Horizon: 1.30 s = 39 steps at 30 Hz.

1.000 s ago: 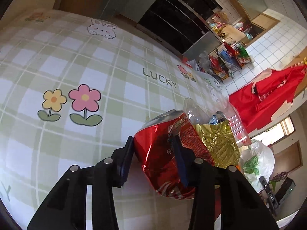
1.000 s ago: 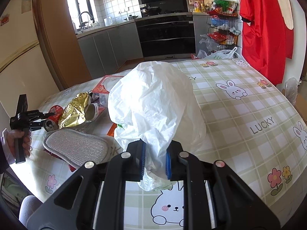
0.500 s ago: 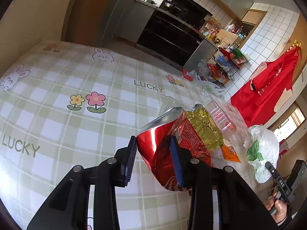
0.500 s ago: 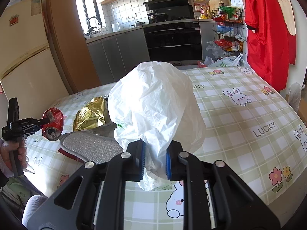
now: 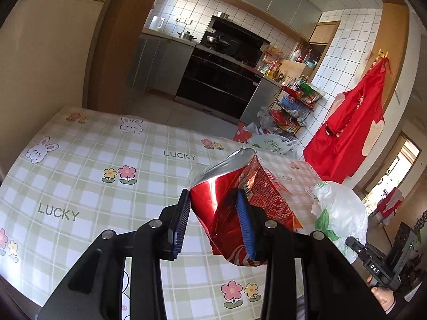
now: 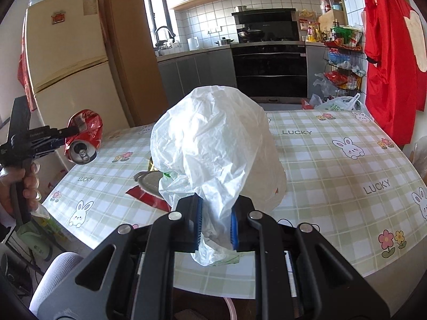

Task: Collect trash
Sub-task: 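Lift the red can with the left gripper toward the bin while the right holds the bag, then lower the white bag into the pink bin and open the right gripper while the left holds the can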

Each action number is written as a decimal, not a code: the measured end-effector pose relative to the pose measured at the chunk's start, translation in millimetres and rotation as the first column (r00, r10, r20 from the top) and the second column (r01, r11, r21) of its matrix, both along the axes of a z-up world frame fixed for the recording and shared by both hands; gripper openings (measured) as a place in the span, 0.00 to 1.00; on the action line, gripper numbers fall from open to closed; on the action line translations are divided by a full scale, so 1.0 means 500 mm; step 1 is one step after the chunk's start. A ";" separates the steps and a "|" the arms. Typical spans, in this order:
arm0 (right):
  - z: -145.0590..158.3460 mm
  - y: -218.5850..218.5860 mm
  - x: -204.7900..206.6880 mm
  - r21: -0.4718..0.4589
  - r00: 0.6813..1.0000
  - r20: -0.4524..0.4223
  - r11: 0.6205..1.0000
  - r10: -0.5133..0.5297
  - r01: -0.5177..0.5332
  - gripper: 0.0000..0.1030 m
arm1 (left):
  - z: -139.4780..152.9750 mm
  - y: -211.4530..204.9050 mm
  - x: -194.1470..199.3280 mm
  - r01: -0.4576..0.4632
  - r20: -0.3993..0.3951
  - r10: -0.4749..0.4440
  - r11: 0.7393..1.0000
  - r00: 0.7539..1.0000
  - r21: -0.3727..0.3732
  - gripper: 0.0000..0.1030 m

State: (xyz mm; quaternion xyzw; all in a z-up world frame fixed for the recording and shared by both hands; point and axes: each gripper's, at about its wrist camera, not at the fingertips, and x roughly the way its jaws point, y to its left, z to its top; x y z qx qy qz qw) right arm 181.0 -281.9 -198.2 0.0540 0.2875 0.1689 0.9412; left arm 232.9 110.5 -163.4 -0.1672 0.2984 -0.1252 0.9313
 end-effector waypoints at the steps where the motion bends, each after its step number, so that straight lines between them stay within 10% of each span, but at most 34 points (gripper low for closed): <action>1: 0.006 0.004 -0.015 -0.001 1.000 0.007 1.000 0.017 -0.017 0.19 | 0.010 -0.005 -0.011 0.003 0.008 -0.003 1.000 1.000 0.002 0.33; 22: 0.069 0.074 -0.265 -0.088 0.966 -0.030 0.962 0.256 -0.257 0.19 | 0.170 0.017 -0.347 -0.037 0.159 0.036 0.999 0.987 0.007 0.34; 39: 0.030 0.136 -0.288 -0.089 0.905 -0.195 0.912 0.379 -0.401 0.31 | 0.166 0.028 -0.381 -0.019 0.164 0.027 0.999 0.986 -0.050 0.34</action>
